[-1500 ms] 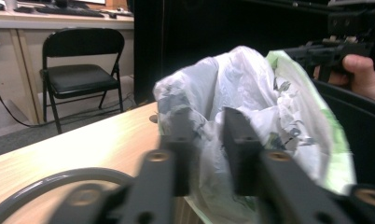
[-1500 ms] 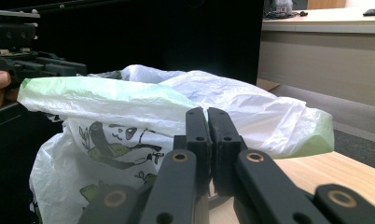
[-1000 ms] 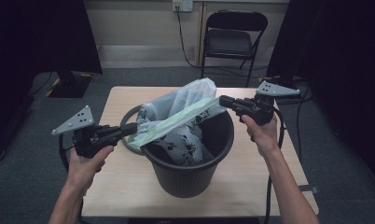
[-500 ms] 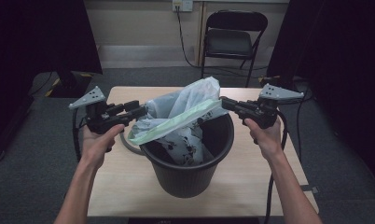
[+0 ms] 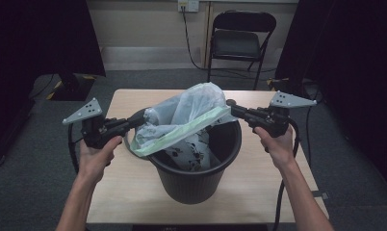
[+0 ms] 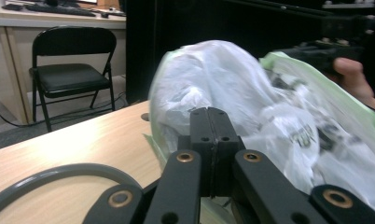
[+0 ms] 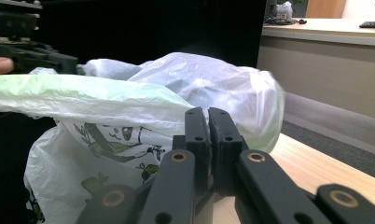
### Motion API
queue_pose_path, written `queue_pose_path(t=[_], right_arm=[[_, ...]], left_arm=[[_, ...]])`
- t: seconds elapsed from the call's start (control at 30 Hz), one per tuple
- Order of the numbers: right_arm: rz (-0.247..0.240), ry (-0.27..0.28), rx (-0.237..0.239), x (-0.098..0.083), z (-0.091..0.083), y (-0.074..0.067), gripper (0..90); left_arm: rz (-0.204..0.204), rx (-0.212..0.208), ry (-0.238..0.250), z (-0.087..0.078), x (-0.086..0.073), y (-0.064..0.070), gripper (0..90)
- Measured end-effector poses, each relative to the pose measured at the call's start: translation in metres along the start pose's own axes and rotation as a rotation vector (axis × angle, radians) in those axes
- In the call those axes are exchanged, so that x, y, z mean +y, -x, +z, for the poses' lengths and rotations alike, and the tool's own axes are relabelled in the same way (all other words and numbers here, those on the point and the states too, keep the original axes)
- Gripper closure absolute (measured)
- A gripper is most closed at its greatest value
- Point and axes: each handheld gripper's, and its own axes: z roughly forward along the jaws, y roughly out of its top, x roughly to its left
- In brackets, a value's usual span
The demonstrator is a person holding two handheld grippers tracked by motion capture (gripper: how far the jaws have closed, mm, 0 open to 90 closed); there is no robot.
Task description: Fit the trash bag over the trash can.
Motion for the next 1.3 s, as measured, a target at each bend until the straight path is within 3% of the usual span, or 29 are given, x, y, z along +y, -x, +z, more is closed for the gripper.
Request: queue_pose_path(t=[0.23,0.33,0.43,0.57,0.63,0.73,0.8,0.93,1.1,1.23,1.3], right_arm=[[-0.017,0.004,0.004,-0.006,-0.014,-0.007,87.3],[-0.010,0.015,0.011,-0.012,-0.021,-0.008,87.2],[-0.010,0.019,0.014,-0.013,-0.024,-0.009,87.1],[-0.017,0.017,0.019,-0.013,-0.025,-0.009,86.9],[-0.016,0.019,0.022,-0.014,-0.026,-0.009,86.8],[-0.013,0.025,0.022,-0.015,-0.028,-0.009,86.3],[-0.010,0.029,0.019,-0.016,-0.028,-0.009,86.3],[-0.009,0.032,0.005,-0.016,-0.025,-0.009,85.7],[-0.004,0.031,-0.009,-0.014,-0.019,-0.006,85.4],[-0.002,0.034,-0.030,-0.013,-0.015,-0.003,85.5],[0.010,0.040,-0.017,-0.014,-0.015,0.000,85.6]], left_arm=[[0.056,-0.006,-0.042,-0.016,-0.007,0.020,90.0],[0.049,-0.009,-0.004,-0.018,0.000,0.019,89.9],[0.031,0.007,0.045,-0.013,0.008,0.012,77.3],[0.014,-0.002,0.030,0.008,0.009,0.003,58.4],[0.005,0.012,-0.001,0.017,0.006,0.000,59.5],[-0.015,0.014,0.020,0.015,0.002,-0.001,81.7],[-0.001,0.005,0.022,0.010,-0.001,0.002,88.7],[0.015,-0.008,0.020,-0.003,-0.006,0.015,90.0],[0.011,-0.057,0.036,-0.020,-0.016,0.030,90.0],[0.027,-0.053,0.015,-0.027,-0.019,0.035,90.0],[0.040,-0.046,0.018,-0.026,-0.015,0.034,90.0]])
